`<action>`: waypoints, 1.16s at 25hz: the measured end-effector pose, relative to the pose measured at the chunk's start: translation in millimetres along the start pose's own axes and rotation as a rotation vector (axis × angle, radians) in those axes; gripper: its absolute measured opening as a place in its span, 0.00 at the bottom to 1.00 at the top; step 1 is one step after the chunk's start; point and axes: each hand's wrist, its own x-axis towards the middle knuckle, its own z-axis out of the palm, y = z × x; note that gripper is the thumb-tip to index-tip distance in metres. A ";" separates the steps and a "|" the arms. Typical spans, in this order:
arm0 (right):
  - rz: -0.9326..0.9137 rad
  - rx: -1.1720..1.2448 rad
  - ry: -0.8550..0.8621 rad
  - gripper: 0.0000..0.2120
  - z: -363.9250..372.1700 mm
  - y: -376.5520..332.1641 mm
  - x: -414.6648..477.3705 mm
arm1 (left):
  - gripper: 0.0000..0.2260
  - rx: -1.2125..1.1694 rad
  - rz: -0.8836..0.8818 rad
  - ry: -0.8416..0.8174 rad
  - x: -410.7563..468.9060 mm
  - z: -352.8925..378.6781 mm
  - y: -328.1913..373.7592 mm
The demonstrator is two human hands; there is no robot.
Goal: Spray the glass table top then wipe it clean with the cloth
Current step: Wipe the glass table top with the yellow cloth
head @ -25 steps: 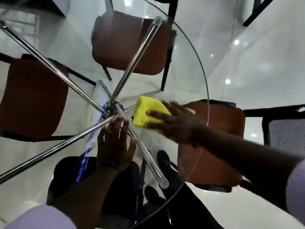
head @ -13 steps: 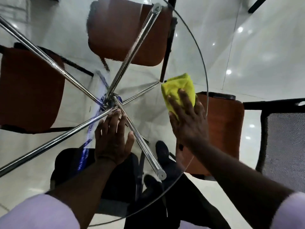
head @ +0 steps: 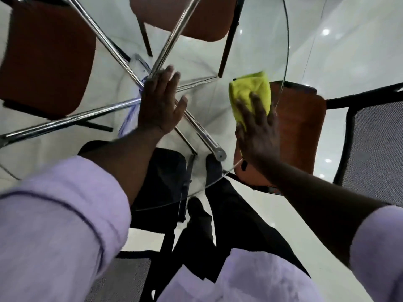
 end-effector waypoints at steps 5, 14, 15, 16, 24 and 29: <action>-0.309 0.151 -0.157 0.34 6.7 -75.5 -97.4 | 0.27 -0.056 -0.167 -0.044 -175.4 -27.0 19.4; -0.238 0.384 -0.605 0.25 -87.7 -114.0 -163.0 | 0.18 -0.234 -0.252 -0.408 -306.7 -116.8 58.3; -0.145 0.418 -0.617 0.24 -107.5 -103.0 -171.2 | 0.16 -0.254 -0.217 -0.416 -300.1 -127.7 66.9; -0.081 0.438 -0.609 0.23 -127.7 -86.1 -181.4 | 0.14 -0.268 -0.164 -0.397 -292.5 -139.8 79.5; 0.320 0.903 0.008 0.35 -295.6 92.2 -291.5 | 0.11 -0.178 0.347 -0.186 -192.8 -232.5 262.3; 0.530 1.262 0.317 0.31 -381.0 239.3 -422.4 | 0.12 -0.298 0.584 -0.154 -142.6 -255.2 480.7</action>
